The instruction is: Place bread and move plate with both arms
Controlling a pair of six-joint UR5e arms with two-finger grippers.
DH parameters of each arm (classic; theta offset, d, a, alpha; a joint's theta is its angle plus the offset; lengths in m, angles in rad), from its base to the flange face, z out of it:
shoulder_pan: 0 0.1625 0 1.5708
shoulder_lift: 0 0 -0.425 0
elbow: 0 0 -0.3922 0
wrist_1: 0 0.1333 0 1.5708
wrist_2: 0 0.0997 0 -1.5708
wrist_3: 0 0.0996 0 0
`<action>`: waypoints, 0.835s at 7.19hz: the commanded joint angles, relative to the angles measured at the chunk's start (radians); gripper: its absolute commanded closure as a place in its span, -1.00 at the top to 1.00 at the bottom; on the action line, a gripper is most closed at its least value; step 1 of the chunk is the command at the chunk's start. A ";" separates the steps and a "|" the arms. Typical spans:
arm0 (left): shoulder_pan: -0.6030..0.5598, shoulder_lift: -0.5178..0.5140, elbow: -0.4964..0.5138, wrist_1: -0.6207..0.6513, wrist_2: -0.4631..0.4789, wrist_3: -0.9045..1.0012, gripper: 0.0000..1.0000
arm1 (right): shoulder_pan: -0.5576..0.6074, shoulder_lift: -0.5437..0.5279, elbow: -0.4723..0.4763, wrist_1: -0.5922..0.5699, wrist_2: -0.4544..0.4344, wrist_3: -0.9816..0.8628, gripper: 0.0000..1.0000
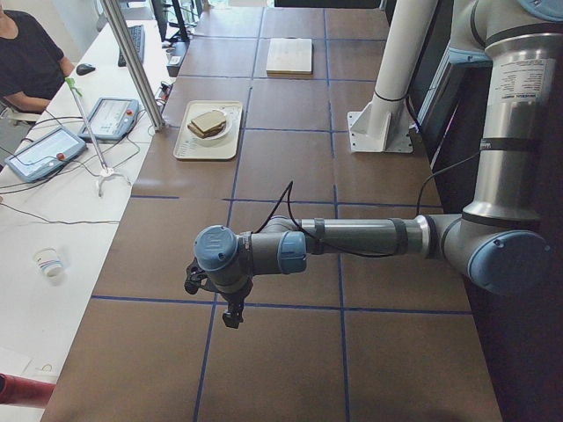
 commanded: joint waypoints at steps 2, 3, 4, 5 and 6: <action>-0.002 0.009 -0.058 0.050 -0.007 -0.006 1.00 | 0.050 -0.001 -0.080 0.000 -0.011 -0.132 0.99; 0.000 0.009 -0.055 0.044 -0.005 -0.004 1.00 | 0.056 -0.012 -0.080 0.000 -0.019 -0.132 0.99; 0.000 0.009 -0.047 0.041 0.002 0.000 1.00 | 0.105 -0.007 -0.095 -0.003 -0.054 -0.132 0.99; -0.002 0.011 -0.052 0.039 0.004 0.002 1.00 | 0.106 -0.047 -0.095 0.001 -0.057 -0.125 0.99; -0.002 0.012 -0.044 0.035 0.004 0.007 1.00 | 0.106 -0.070 -0.091 0.002 -0.059 -0.118 0.99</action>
